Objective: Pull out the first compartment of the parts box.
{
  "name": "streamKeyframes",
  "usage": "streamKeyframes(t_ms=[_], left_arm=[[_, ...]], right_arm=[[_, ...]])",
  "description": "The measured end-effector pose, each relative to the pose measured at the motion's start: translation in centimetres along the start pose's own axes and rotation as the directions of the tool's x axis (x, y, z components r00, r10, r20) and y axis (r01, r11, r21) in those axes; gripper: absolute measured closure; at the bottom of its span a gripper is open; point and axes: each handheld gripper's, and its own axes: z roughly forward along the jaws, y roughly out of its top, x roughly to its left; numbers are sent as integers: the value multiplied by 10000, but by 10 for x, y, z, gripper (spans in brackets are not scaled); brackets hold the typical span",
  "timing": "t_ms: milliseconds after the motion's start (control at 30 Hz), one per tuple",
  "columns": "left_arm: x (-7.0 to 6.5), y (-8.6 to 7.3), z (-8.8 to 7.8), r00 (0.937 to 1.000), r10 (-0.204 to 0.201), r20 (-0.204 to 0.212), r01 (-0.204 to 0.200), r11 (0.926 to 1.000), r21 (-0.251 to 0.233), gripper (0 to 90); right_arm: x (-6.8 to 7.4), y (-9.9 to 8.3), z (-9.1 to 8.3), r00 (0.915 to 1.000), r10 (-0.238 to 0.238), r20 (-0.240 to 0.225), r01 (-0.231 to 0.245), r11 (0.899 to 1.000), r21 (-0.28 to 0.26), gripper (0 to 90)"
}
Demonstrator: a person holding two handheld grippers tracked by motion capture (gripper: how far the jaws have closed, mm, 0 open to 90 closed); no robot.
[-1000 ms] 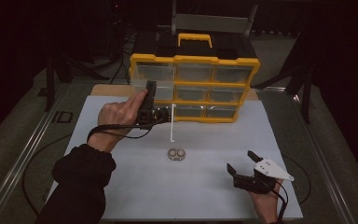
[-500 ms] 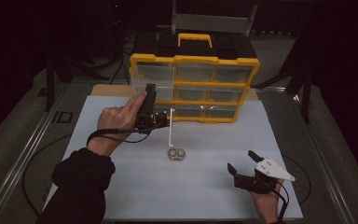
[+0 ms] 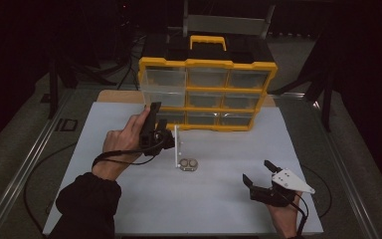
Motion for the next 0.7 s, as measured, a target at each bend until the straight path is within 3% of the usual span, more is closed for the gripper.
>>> streamKeyframes(t_ms=[67,167,267,300,400,433,500,567,600,667,700], left_arm=[[-4,-3,0,9972,-516,542,511,9986,105,249],[-10,-8,1,9841,-1328,1183,1300,9910,312,189],[-16,-14,3,9640,-2056,1687,2003,9785,482,155],[-18,-17,3,9531,-2342,1919,2280,9722,541,150],[-23,-23,4,9275,-2750,2534,2604,9613,900,100],[-25,-25,5,9097,-3095,2768,2960,9509,904,78],[-26,-30,7,8854,-3391,3179,3199,9407,1127,44],[-28,-35,8,8438,-3857,3732,3651,9222,1275,13],[-29,-36,9,8324,-3953,3885,3743,9179,1319,7],[-32,-41,8,7974,-4303,4231,4096,9008,1443,2],[-33,-43,8,7783,-4537,4340,4354,8881,1475,1]], right_arm=[[-1,0,0,10000,8,42,-8,10000,-11,106],[-2,1,0,10000,14,35,-14,10000,-14,105],[-3,2,0,10000,58,3,-58,9999,-129,105],[-3,3,0,10000,94,-4,-94,9999,-145,105],[-5,5,1,10000,87,-23,-88,9997,-231,104],[-6,5,1,9999,114,-5,-114,9996,-245,104],[-8,5,1,9999,147,22,-146,9995,-294,104],[-10,6,0,9998,214,32,-212,9991,-363,104],[-12,6,-1,9997,225,3,-225,9988,-427,104],[-13,6,-1,9996,288,34,-286,9985,-466,98],[-14,6,-1,9995,304,34,-302,9984,-484,98]])
